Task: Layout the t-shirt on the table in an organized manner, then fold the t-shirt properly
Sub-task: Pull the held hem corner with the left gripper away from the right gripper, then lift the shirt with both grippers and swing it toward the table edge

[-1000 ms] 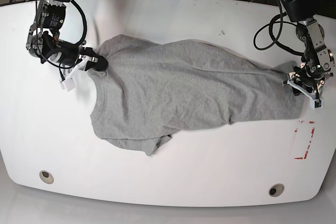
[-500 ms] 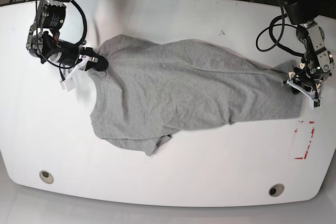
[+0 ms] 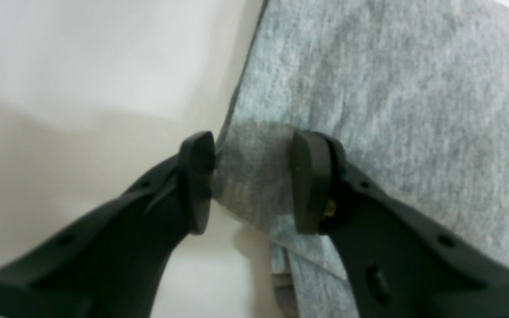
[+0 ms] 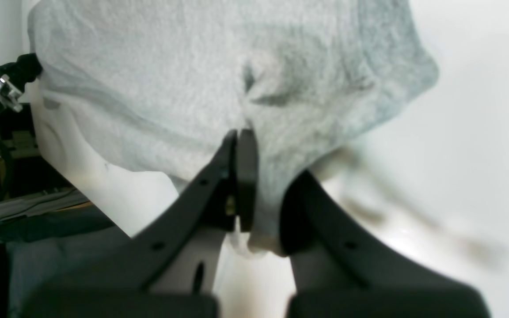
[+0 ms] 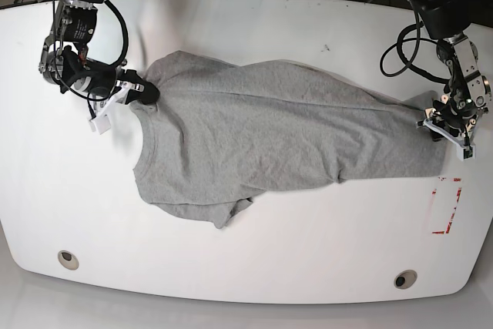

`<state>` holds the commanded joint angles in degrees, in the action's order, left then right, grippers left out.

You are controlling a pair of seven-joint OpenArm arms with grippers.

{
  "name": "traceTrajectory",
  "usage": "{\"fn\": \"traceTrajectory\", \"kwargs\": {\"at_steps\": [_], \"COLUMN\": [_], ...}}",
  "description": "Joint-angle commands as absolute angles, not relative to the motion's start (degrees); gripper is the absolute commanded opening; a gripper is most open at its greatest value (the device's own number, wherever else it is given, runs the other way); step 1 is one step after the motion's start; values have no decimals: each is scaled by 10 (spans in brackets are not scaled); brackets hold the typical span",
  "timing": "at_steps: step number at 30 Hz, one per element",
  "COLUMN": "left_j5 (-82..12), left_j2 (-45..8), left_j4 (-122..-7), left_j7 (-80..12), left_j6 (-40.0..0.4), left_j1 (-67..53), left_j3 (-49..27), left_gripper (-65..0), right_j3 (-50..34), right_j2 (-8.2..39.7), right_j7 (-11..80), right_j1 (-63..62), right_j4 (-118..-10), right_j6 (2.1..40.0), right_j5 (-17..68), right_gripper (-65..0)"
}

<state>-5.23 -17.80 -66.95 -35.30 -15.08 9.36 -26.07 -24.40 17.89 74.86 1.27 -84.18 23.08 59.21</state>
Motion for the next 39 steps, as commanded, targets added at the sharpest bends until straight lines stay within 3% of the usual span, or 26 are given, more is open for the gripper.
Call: {"fn": "traceTrajectory", "kwargs": {"at_steps": [2,7,15,20,24,34,39], "left_j5": [-52,-52,-52,-51,-52,-51,-51], "left_j2": [-177,-177,-177,-177,-176,-175,-175], "left_j4": [-669,-669,-669,-669,-689,-779,-841], "left_j7": [-353,-353,-353,-351,-350,-351,-352], "left_j6": [-151,-152,-153,-204,-236,-239,-240], "left_j1": [94,94,93,93,93,92,94], "left_j3": [-261,-260,-259,-262,-265,-265,-263], "left_gripper": [-388,-516,-570,-624,-627,-627,-627], "right_j3": [-244,-244,-244,-244,-243,-243,-243], "right_j2": [179,179,179,179,179,181,188], "right_j7": [749,749,749,749,742,736,722], "right_j1": [12,2,-1,-3,-7,-9,-9], "right_j4": [-830,-804,-803,-803,-802,-808,-864], "right_j6": [231,231,231,231,231,231,232], "right_j5": [592,592,593,593,593,593,595], "right_gripper": [-649,-649,-649,-649,-649,-650,-650]}}
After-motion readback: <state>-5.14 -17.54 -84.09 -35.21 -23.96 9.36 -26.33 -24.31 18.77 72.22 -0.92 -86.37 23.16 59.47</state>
